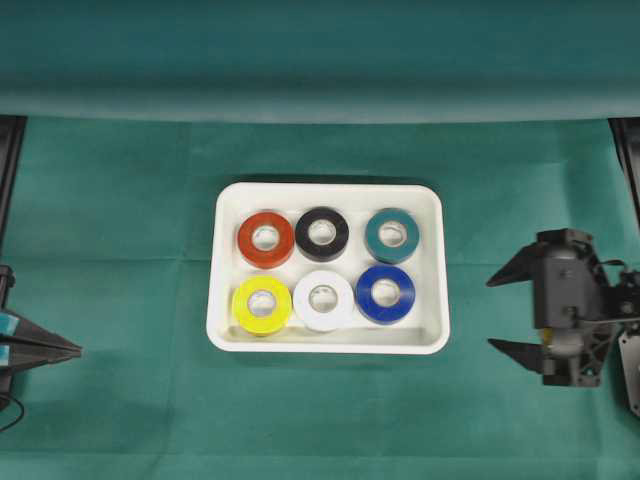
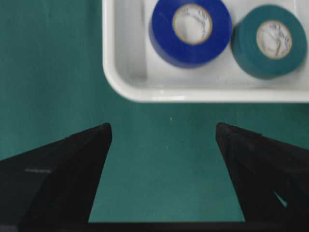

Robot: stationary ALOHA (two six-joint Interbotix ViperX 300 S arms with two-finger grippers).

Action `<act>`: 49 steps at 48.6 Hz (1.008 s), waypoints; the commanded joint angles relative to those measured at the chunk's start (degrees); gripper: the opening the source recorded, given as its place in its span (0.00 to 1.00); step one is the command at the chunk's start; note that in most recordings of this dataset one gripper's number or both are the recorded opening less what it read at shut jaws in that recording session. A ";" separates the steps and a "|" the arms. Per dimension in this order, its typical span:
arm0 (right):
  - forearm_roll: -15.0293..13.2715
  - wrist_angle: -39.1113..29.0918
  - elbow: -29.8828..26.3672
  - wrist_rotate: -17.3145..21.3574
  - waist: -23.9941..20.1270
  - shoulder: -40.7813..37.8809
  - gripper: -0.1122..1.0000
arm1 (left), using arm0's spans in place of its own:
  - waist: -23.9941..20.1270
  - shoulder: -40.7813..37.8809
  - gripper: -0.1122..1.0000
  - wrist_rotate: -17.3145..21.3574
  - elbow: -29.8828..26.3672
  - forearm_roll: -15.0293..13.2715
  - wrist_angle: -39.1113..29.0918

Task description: Put the tape into the white case with the right arm.

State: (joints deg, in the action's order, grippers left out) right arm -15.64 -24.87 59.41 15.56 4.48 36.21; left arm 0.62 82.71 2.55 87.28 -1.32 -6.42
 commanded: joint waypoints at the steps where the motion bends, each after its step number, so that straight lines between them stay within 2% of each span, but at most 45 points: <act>1: 0.09 0.44 0.79 0.09 -0.18 2.37 0.84 | 0.00 -0.53 0.10 0.09 -0.70 -0.09 0.62; 15: 0.18 0.44 6.24 0.00 -0.79 11.78 0.83 | -0.09 -0.53 0.10 0.09 -0.70 -0.09 0.62; 24: 0.79 1.05 9.93 0.09 -3.34 17.75 0.82 | -0.09 -0.53 0.10 0.09 -0.70 -0.09 0.62; 36: 1.32 1.05 12.57 0.00 -6.42 22.41 0.82 | -0.09 -0.53 0.10 0.09 -0.70 0.00 0.62; 49: 0.88 1.41 13.71 -0.09 -6.59 26.28 0.81 | -0.09 -0.53 0.10 0.09 -0.70 -0.09 0.62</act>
State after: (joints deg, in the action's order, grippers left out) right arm -14.59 -24.08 73.65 15.56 -2.02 62.05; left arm 0.62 82.62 2.55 87.28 -1.41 -6.42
